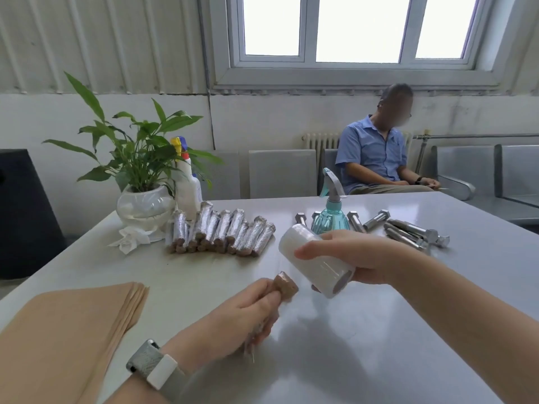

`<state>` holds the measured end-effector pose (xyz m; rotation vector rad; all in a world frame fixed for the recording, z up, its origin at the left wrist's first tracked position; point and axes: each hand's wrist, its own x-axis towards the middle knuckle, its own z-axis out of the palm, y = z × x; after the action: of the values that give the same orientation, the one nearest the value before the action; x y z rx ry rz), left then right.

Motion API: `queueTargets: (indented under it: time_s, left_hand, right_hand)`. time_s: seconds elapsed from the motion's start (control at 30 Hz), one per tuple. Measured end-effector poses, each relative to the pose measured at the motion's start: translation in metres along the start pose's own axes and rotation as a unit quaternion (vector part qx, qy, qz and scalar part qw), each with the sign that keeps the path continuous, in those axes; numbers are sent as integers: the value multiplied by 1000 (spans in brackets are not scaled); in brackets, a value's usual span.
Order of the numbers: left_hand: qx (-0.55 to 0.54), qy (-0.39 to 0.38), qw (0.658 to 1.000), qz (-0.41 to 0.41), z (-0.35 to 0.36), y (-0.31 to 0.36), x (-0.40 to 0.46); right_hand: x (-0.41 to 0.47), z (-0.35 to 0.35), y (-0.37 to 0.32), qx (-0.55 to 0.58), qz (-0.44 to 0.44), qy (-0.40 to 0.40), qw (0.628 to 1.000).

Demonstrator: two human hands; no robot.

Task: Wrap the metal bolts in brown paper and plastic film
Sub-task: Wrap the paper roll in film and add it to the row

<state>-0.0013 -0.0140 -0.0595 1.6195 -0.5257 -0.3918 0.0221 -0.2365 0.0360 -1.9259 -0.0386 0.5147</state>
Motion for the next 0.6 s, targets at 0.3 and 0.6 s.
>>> queueTargets:
  time_s: [0.3, 0.6]
  left_hand:
    - [-4, 23, 999, 23, -1, -1, 2]
    - [-29, 88, 996, 12, 1, -3, 10]
  right_hand:
    - [3, 5, -26, -84, -58, 1, 995]
    - [9, 24, -24, -204, -115, 129, 964]
